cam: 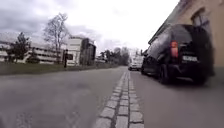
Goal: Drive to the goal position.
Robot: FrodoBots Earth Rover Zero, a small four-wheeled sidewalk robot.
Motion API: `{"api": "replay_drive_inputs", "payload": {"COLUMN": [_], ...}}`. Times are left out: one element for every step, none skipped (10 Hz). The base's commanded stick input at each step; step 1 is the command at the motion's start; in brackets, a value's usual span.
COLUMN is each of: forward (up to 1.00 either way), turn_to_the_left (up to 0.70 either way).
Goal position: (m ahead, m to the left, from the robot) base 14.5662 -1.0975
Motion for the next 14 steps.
{"api": "replay_drive_inputs", "payload": {"forward": [0.85, 0.85, 0.85, 0.85, 0.85, 0.85, 0.85, 0.85, 0.85, 0.85, 0.85, 0.85, 0.85, 0.85], "turn_to_the_left": [0.00, 0.00, 0.00, 0.00, 0.00, 0.00, 0.00, 0.00, 0.00, 0.00, 0.00, 0.00, 0.00, 0.00]}}
